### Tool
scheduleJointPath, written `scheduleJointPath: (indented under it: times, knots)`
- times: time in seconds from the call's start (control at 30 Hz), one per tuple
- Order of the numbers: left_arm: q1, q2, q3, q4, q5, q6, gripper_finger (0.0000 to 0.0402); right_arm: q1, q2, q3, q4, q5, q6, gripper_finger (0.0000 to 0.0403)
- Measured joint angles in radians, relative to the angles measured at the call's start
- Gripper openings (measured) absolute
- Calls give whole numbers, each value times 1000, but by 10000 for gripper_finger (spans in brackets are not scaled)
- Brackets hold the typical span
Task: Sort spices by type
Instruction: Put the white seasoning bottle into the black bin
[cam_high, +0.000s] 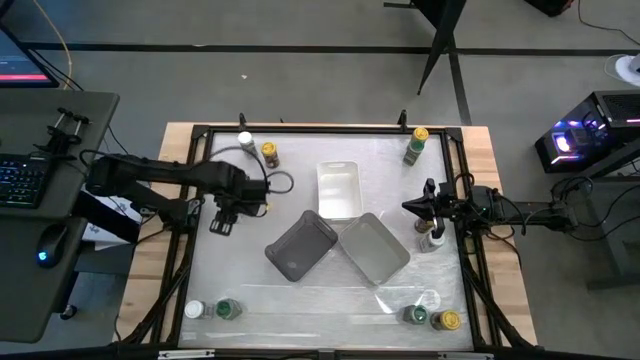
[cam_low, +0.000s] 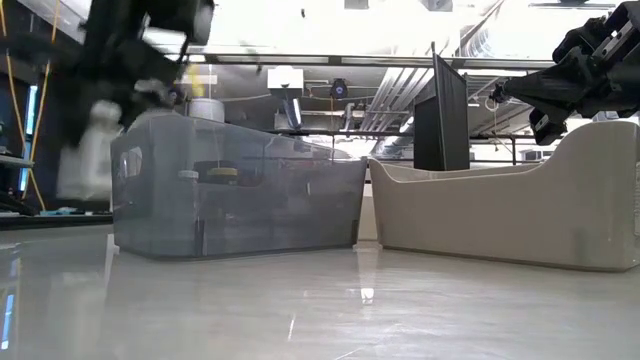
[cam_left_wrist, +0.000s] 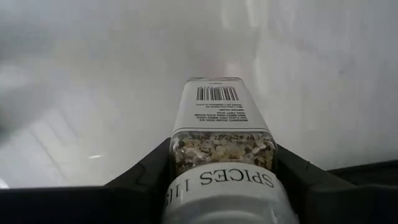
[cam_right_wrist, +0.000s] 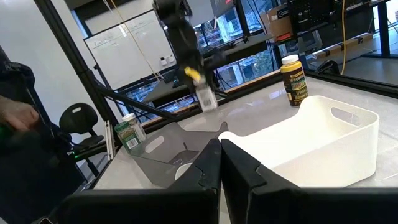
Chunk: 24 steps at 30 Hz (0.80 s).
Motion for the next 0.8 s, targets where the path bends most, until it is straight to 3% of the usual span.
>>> scheduleJointPath:
  times: [0.1, 0.2, 0.3, 0.57, 0.67, 0.8]
  knots:
    - [4, -15, 157, 28, -22, -61, 164, 0, 0, 0, 0, 0, 0, 1]
    - [-39, -12, 283, 119, 53, -124, 164, 0, 0, 0, 0, 0, 0, 1]
    - [-136, 14, 359, 188, 95, -94, 164, 0, 0, 0, 0, 0, 0, 1]
    - [-397, 197, 378, 176, -4, 124, 164, 0, 0, 0, 0, 0, 0, 1]
    - [-426, 267, 378, 230, -72, 184, 164, 0, 0, 0, 0, 0, 0, 1]
    - [-412, 328, 378, 256, -87, 217, 164, 0, 0, 0, 0, 0, 0, 1]
